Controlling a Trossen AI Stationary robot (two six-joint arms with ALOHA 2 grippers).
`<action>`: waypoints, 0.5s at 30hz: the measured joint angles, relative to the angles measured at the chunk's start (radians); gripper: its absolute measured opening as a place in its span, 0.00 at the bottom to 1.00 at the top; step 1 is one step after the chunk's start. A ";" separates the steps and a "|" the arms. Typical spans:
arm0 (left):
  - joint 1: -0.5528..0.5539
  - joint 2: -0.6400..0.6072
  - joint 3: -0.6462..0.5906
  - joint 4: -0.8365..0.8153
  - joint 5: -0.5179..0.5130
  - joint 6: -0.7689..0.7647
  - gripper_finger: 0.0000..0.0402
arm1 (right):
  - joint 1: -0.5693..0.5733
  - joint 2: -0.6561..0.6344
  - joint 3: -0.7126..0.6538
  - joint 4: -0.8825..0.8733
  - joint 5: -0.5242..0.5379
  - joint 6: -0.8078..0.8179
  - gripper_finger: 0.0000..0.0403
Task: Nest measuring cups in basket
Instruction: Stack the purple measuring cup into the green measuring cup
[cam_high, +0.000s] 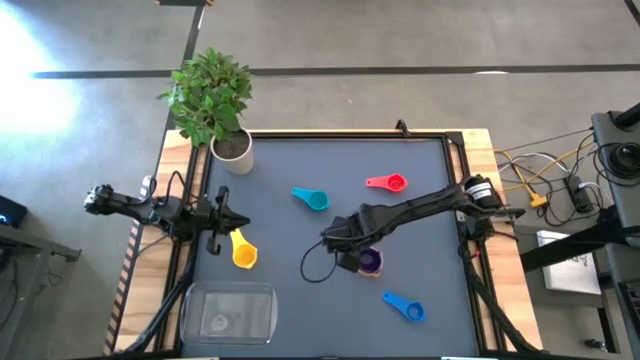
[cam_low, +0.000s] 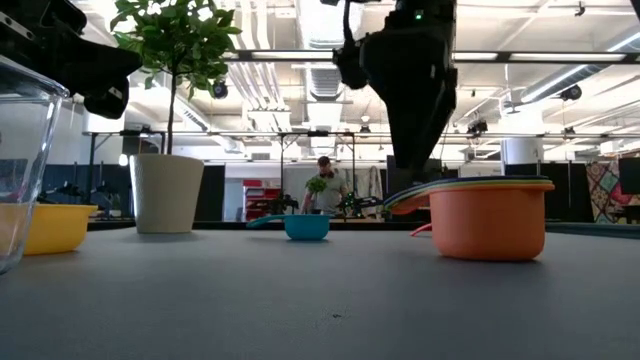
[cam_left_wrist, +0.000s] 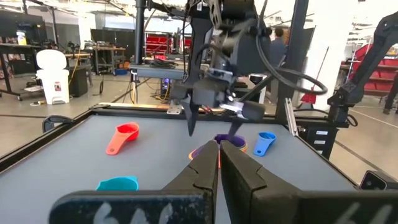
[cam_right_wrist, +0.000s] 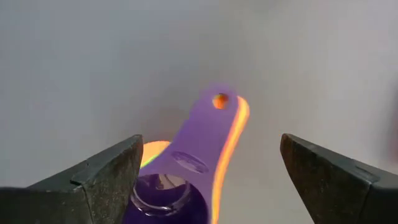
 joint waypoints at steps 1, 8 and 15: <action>0.000 0.000 0.000 0.000 0.000 0.000 0.00 | 0.000 -0.006 -0.001 -0.002 0.008 0.021 0.91; 0.000 0.000 0.000 0.000 0.000 0.000 0.00 | 0.000 -0.016 -0.050 0.014 0.083 0.153 0.92; 0.000 0.000 0.000 0.000 0.000 0.000 0.00 | 0.000 -0.070 -0.151 0.112 0.073 0.240 0.92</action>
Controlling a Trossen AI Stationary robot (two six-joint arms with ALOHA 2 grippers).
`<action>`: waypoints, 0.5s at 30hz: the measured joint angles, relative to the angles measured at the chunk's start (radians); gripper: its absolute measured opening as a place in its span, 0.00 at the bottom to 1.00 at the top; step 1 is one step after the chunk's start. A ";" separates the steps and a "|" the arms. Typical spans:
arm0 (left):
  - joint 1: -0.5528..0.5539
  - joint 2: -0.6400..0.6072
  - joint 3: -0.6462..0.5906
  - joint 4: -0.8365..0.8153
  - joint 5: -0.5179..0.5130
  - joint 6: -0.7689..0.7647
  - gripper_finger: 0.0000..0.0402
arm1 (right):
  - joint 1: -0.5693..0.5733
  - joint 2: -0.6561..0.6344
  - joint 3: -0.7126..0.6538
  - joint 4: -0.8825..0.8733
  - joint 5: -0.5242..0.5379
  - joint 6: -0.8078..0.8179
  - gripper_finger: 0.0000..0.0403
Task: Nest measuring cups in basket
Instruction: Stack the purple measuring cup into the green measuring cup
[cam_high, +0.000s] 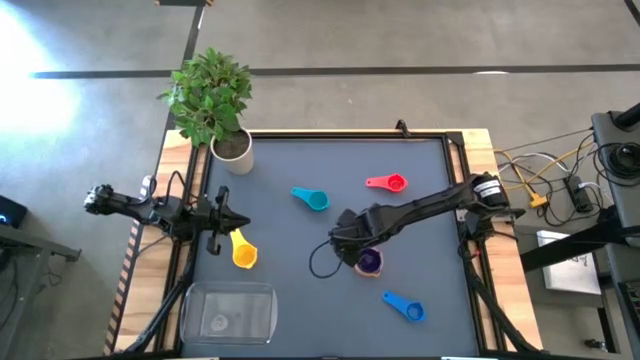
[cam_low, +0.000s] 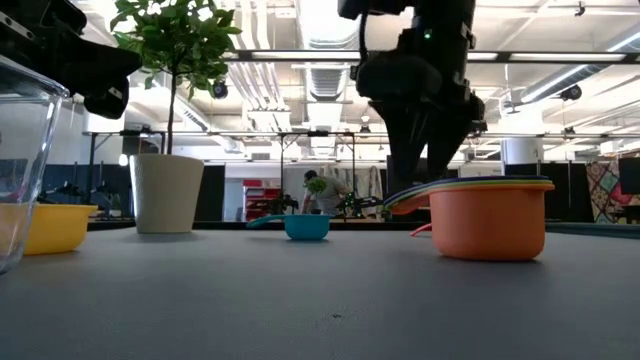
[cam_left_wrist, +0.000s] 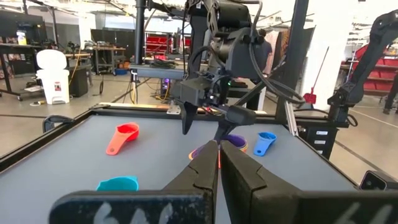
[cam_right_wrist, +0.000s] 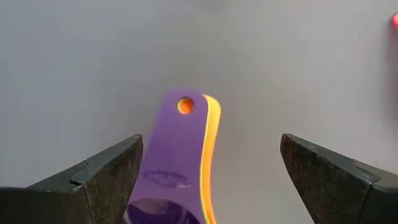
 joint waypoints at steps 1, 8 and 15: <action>0.000 0.000 0.000 0.000 0.000 0.000 0.00 | 0.000 -0.014 -0.017 0.024 -0.009 0.010 0.92; 0.000 0.000 0.000 0.000 0.000 0.000 0.00 | -0.002 -0.200 -0.218 0.271 -0.065 0.046 0.92; 0.000 0.000 0.000 0.000 0.000 0.000 0.00 | -0.034 -0.321 -0.432 0.515 -0.155 0.140 0.92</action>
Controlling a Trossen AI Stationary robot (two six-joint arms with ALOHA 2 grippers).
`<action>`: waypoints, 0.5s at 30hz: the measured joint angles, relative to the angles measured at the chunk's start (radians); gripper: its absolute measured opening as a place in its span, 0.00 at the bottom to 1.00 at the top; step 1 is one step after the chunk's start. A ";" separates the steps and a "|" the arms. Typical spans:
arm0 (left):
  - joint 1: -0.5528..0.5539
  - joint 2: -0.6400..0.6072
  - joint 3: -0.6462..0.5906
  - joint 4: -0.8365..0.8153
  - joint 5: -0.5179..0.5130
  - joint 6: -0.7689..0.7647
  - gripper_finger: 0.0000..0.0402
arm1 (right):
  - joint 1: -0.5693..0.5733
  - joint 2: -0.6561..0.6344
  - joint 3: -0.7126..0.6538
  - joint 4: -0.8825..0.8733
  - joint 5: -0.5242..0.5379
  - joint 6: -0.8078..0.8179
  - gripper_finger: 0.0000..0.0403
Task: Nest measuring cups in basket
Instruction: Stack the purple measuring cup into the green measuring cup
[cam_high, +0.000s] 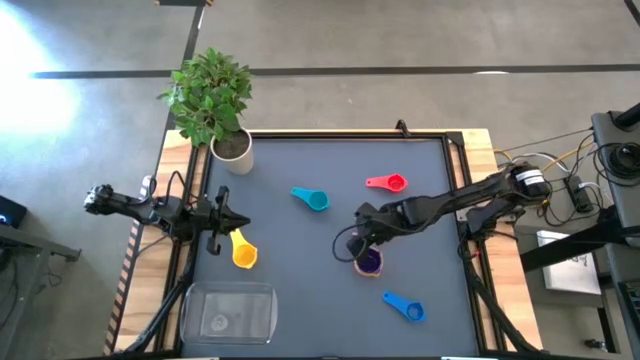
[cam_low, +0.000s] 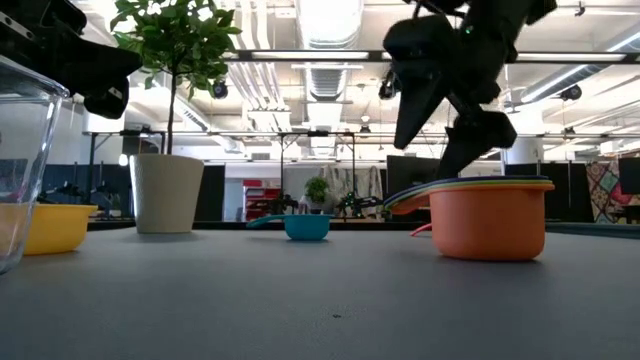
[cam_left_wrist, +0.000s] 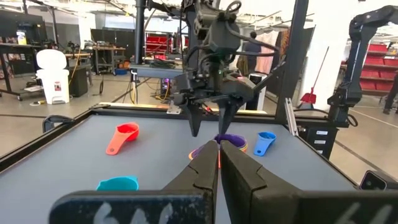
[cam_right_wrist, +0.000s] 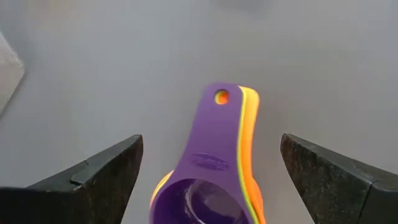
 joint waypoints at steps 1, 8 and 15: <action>0.000 0.000 0.000 0.000 0.000 0.000 0.00 | -0.004 -0.005 -0.008 0.001 0.000 -0.001 0.92; 0.000 0.000 0.000 0.000 0.000 0.000 0.00 | -0.029 0.020 -0.005 -0.022 -0.019 -0.013 0.92; 0.000 0.000 0.000 0.000 0.000 0.000 0.00 | -0.029 0.101 0.053 -0.035 -0.085 -0.051 0.92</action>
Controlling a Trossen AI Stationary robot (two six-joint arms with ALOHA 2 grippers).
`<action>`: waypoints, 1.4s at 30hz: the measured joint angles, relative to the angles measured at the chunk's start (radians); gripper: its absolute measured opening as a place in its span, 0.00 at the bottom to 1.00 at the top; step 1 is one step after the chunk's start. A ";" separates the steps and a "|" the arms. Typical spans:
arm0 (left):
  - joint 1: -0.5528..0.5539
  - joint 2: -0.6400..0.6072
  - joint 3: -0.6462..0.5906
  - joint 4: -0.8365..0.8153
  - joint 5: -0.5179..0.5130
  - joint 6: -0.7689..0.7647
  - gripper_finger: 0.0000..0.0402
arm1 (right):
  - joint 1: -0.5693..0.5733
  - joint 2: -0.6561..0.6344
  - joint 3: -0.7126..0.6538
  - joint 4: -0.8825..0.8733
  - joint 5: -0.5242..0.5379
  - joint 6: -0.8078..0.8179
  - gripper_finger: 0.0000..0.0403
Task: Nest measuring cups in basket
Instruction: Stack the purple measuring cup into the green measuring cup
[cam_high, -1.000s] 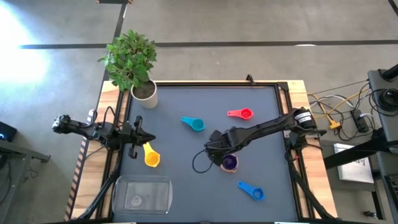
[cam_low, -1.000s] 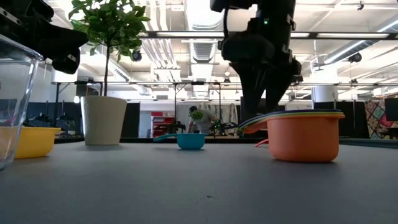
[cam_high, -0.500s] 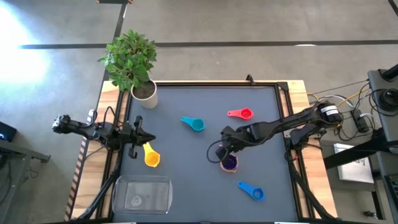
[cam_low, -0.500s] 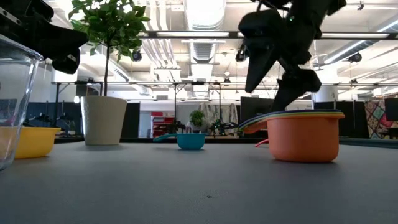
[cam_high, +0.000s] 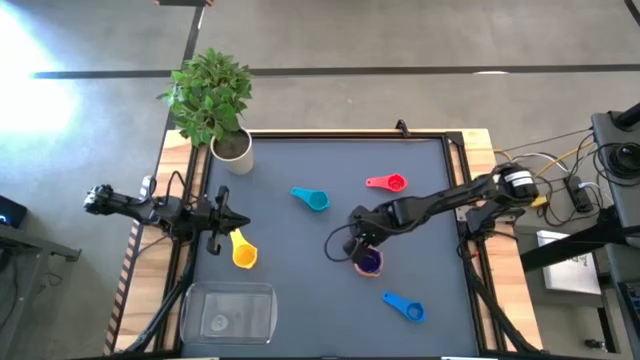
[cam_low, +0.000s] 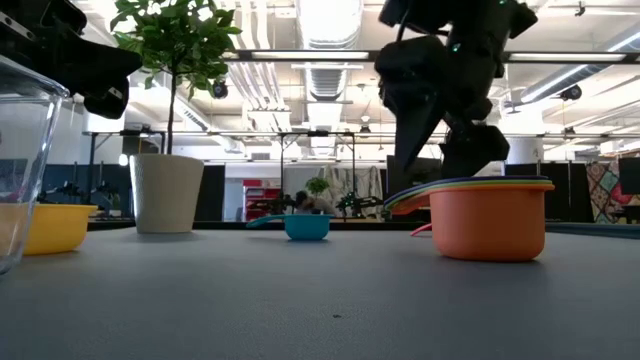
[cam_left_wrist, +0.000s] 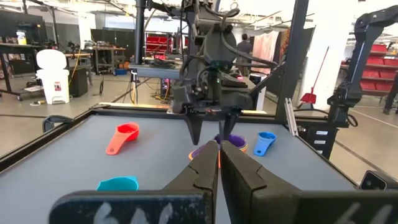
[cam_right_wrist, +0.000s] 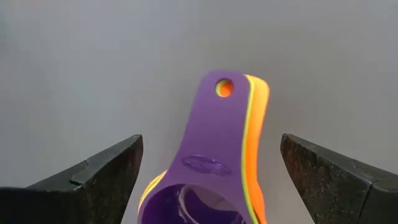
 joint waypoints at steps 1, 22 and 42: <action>0.000 0.000 0.000 0.000 0.000 0.000 0.00 | 0.000 0.013 0.009 -0.012 -0.004 -0.002 0.92; 0.000 0.000 0.000 0.000 0.000 0.000 0.00 | -0.008 0.145 0.130 -0.173 -0.054 -0.071 0.71; 0.000 0.000 0.000 0.000 0.000 0.000 0.00 | -0.008 0.145 0.178 -0.192 -0.067 -0.268 0.24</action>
